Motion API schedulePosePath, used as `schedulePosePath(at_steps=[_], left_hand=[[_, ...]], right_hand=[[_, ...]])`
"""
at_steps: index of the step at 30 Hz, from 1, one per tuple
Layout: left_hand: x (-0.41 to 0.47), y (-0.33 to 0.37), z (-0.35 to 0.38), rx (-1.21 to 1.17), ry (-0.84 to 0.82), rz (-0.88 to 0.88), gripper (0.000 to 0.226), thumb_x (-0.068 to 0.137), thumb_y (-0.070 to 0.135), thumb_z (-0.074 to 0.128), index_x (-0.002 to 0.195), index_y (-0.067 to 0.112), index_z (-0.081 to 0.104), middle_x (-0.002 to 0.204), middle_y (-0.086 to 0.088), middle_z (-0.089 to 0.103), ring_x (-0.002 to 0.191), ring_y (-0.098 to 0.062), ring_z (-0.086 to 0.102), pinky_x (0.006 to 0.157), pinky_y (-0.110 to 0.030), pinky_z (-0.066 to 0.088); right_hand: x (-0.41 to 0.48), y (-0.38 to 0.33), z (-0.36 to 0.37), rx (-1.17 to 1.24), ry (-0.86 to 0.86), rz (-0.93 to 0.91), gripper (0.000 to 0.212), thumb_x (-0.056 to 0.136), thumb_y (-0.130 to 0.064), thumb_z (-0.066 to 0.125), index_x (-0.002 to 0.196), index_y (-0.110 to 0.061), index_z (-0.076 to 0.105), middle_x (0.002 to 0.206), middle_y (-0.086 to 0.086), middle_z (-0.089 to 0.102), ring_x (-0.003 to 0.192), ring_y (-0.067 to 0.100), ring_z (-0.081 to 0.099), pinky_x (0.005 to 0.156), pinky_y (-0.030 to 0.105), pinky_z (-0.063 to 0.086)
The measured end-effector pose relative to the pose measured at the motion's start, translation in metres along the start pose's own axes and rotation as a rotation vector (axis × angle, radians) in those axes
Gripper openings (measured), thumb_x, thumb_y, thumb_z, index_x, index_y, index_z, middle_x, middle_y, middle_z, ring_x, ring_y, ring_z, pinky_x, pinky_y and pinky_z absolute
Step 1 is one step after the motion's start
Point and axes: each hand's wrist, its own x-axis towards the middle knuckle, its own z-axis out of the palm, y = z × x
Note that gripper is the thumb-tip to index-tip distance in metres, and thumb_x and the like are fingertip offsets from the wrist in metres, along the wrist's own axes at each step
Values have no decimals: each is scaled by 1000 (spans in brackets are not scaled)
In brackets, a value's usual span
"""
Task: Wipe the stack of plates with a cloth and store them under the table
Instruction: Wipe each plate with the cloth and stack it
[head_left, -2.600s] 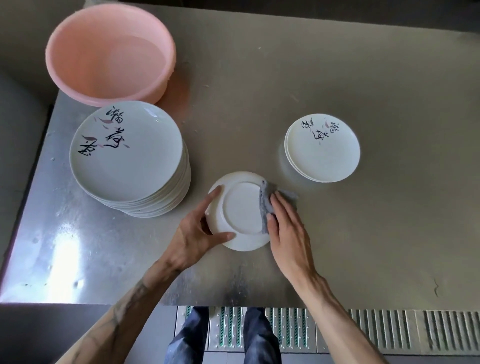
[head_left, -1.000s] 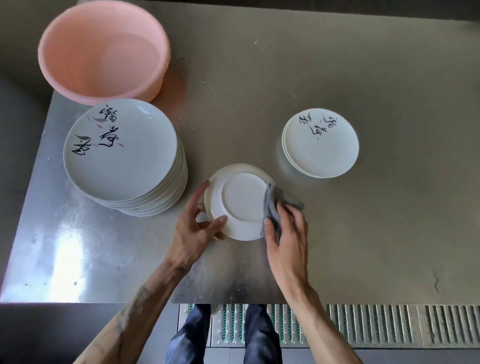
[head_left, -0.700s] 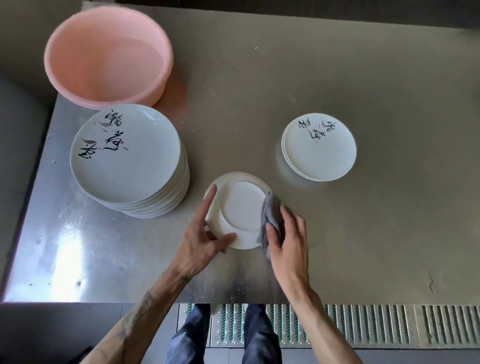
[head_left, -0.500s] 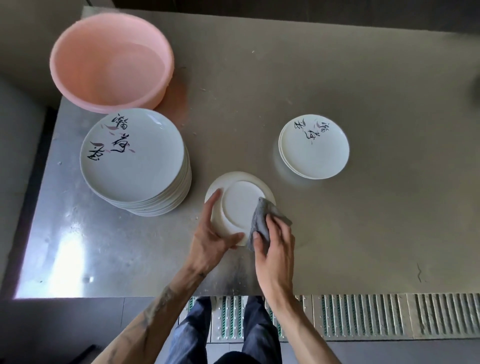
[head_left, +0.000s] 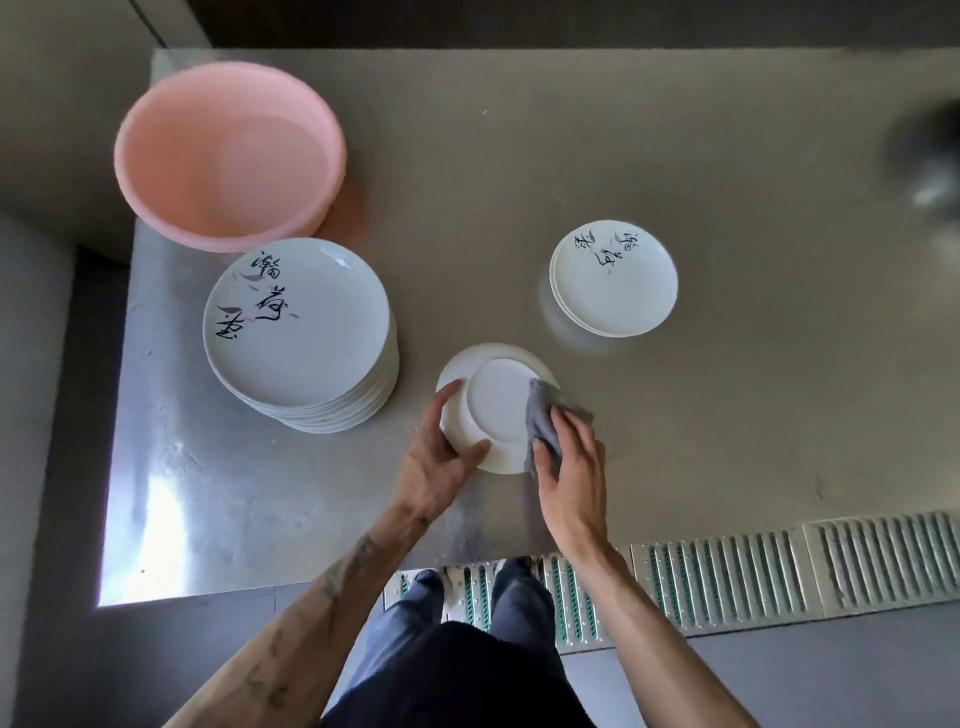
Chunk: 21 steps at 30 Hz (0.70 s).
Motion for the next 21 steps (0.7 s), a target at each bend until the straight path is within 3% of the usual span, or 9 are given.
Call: schedulePosePath(at_steps=[2,7,10,13,15,19,21], left_hand=[[2,4,-2,8,10,4,73,87,14,77,150,31,44,109,-16,69,82,-22,68,74,-47,64],[2,13,14,-11,121,-26,77,87,-8,74,149,28,46,105,-3,55,72,2,66,70,-46,65],[-5,14,22,28,116,-23,76,88,-4,73,148,32,44,111,1,61,77,-4,64,73,-46,64],[-7,20,19,82,126,-5,60,97,8,70,147,30,46,98,-10,67,71,-13,66,66,-38,63],[-5,23,18,78,169,-12,57,97,4,67,147,24,48,96,-10,62,66,-7,67,62,-36,63],[-7,27,29,100,190,-29,65,90,-3,72,145,23,48,100,-4,57,70,-6,66,63,-44,65],[-8,26,30,117,169,-38,69,86,-2,76,143,26,47,103,-9,61,75,-11,65,67,-50,63]], right_hand=[[16,4,-9,8,-37,7,46,100,-17,62,144,-7,55,148,5,52,126,28,51,111,32,38],[4,-7,-1,42,-7,45,46,97,-17,66,142,-11,56,145,3,52,120,27,51,106,29,38],[-2,-3,2,46,-3,20,48,98,-16,66,144,-11,55,147,2,51,119,26,49,107,30,38],[23,12,-15,59,-64,-15,46,100,-18,62,145,-11,54,147,0,52,122,26,50,108,33,41],[35,16,-21,59,-93,-28,46,99,-17,63,144,-12,55,145,1,53,123,26,50,108,31,40],[14,8,-11,57,-57,-27,48,97,-14,66,144,-12,55,145,0,51,115,28,50,105,37,42],[10,13,-9,42,-63,-46,50,98,-16,65,146,-12,52,148,-1,48,116,27,48,106,36,41]])
